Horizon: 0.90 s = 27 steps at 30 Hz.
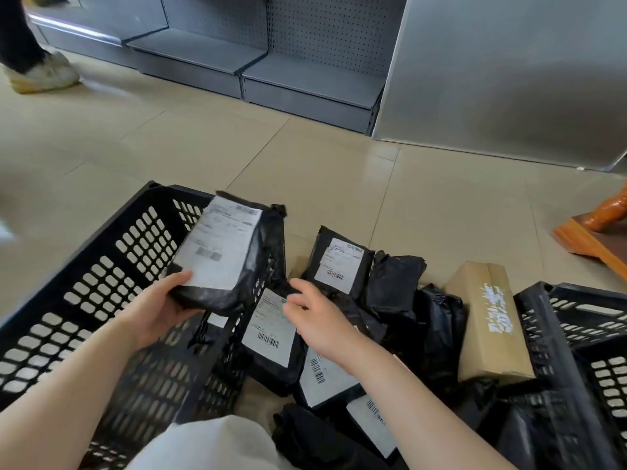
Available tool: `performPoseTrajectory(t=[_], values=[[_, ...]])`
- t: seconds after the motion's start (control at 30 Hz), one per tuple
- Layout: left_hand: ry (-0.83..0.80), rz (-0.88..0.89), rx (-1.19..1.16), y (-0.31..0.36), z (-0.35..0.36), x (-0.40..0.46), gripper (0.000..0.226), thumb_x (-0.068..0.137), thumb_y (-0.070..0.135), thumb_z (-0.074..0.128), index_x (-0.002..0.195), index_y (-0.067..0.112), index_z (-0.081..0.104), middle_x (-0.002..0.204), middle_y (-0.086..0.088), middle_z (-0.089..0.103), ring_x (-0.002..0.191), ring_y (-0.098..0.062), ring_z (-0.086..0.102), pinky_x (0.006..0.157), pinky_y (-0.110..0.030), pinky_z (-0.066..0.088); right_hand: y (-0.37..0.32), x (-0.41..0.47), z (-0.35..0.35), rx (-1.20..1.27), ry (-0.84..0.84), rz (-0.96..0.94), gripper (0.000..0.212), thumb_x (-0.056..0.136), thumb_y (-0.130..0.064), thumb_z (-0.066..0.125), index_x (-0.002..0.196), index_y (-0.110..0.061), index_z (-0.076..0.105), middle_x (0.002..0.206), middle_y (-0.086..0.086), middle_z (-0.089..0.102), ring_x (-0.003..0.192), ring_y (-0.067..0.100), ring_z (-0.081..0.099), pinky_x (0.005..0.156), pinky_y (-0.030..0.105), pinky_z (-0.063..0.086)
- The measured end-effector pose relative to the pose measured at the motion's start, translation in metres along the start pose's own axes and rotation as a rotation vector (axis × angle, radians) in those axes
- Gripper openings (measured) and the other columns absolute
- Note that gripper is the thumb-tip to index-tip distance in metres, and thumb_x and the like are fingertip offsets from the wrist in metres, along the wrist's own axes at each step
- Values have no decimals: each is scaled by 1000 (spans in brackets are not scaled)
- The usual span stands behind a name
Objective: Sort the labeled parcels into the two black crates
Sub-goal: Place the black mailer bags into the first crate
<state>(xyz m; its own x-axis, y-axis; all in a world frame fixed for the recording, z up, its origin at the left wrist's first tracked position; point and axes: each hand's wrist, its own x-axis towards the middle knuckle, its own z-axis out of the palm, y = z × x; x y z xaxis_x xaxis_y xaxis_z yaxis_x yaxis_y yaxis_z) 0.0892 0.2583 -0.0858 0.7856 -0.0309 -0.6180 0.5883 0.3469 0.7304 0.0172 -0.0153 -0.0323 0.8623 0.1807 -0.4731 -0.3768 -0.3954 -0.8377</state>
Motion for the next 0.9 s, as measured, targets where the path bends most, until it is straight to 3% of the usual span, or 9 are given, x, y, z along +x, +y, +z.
performPoseTrajectory(t=[0.1,0.17,0.23,0.37,0.5,0.6,0.67,0.73,0.9], values=[[58,14,-51,-9,-23,8,18,99,21,53,113,12,57,112,-10,69,99,-23,66,73,-35,62,-1,11,23,-66,-6,-40,50,105,-33,42,153,-36,31,153,-11,40,111,8,56,83,20,48],[84,30,-70,-13,-34,14,17,100,20,51,113,12,58,115,-10,68,99,-23,65,77,-37,60,-2,22,37,-105,0,-81,50,105,-32,43,154,-32,32,158,-8,34,125,8,48,98,22,40],[115,23,-97,-17,-46,24,21,99,20,53,117,10,58,114,-10,68,98,-23,66,72,-33,62,-5,35,50,-206,5,-129,55,104,-34,44,156,-27,27,164,-7,22,147,12,25,116,30,25],[199,-10,-80,-25,-71,41,40,96,22,59,131,5,53,120,-12,66,100,-26,65,80,-37,56,-9,58,72,-694,-18,-217,71,99,-60,37,159,-29,11,167,-4,-3,153,24,-5,123,47,8],[316,47,-32,-29,-90,56,29,96,18,61,123,7,57,109,-10,70,92,-25,68,65,-35,63,1,67,92,-1033,9,-230,82,97,-67,28,160,-20,3,166,2,-17,151,32,-17,122,52,-3],[436,66,86,-33,-104,72,24,94,20,66,114,9,59,100,-10,69,81,-29,66,60,-39,61,10,68,100,-1058,48,-244,83,100,-63,23,159,-13,-6,163,6,-25,150,33,-22,123,52,-4],[505,68,174,-35,-114,83,33,91,25,68,118,6,60,105,-13,69,84,-32,65,79,-46,57,14,69,101,-1069,54,-257,83,100,-61,21,158,-11,-10,162,8,-28,149,34,-24,123,51,-4],[552,52,262,-36,-122,94,38,90,28,69,121,6,61,107,-16,68,86,-33,65,88,-50,52,16,69,101,-1081,56,-265,83,100,-61,19,157,-10,-13,161,9,-30,148,34,-26,123,51,-4],[622,52,522,-36,-119,117,36,89,35,63,116,10,65,100,-18,69,92,-43,67,84,-53,56,19,70,101,-1072,60,-281,83,99,-62,18,157,-11,-13,161,8,-30,147,33,-28,124,48,-3]])
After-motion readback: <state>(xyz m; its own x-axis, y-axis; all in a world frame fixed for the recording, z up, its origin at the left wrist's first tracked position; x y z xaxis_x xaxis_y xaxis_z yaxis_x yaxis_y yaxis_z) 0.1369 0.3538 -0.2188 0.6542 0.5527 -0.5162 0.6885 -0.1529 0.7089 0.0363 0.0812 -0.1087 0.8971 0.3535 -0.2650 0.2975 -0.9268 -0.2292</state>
